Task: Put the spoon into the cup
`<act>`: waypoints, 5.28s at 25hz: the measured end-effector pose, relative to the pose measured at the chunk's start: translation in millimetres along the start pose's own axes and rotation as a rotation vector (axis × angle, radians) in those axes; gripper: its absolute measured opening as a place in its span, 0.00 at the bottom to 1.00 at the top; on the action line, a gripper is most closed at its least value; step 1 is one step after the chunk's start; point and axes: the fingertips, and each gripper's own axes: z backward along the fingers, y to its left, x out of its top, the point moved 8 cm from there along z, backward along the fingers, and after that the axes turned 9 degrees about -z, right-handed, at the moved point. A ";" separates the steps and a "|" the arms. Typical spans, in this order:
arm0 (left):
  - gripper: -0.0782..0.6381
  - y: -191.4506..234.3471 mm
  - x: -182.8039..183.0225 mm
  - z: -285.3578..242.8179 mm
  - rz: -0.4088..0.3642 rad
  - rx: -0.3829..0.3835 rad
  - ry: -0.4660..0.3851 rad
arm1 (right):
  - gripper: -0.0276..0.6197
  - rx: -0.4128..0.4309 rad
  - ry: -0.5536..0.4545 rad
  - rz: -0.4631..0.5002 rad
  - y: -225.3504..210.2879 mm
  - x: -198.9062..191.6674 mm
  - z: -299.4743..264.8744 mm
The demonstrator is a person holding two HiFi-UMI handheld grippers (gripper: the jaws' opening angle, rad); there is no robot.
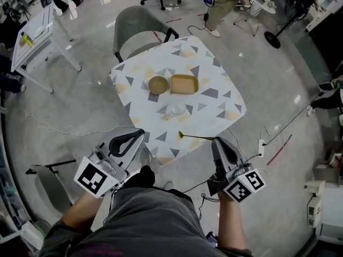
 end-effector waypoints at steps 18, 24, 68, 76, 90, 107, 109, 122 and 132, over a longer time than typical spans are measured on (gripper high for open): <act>0.13 95.8 -43.0 -24.5 0.061 -0.133 0.081 | 0.08 -0.127 -0.047 -0.003 0.9 6.6 -80.9; 0.13 109.3 -55.5 -33.5 0.065 -0.147 0.107 | 0.08 -0.145 -0.029 -0.011 -11.8 2.6 -100.9; 0.13 89.2 -145.9 -131.8 0.121 -0.075 0.291 | 0.08 -0.156 0.192 -0.159 -196.0 -73.2 -187.4; 0.13 87.9 -158.4 -136.1 0.134 -0.080 0.315 | 0.08 -0.161 0.214 -0.168 -209.8 -86.4 -195.6; 0.13 91.0 -170.4 -144.4 0.152 -0.090 0.338 | 0.08 -0.188 0.261 -0.185 -228.0 -110.8 -211.2; 0.13 97.0 -169.1 -154.3 0.178 -0.098 0.345 | 0.08 -0.226 0.313 -0.185 -233.6 -111.0 -221.8; 0.13 97.6 -168.1 -156.1 0.179 -0.097 0.344 | 0.08 -0.232 0.321 -0.184 -234.5 -110.8 -222.3; 0.13 99.6 -159.4 -159.2 0.174 -0.089 0.334 | 0.09 -0.235 0.331 -0.202 -234.7 -108.7 -221.0; 0.13 99.1 -143.9 -158.8 0.153 -0.083 0.301 | 0.14 -0.241 0.285 -0.202 -230.8 -89.7 -206.9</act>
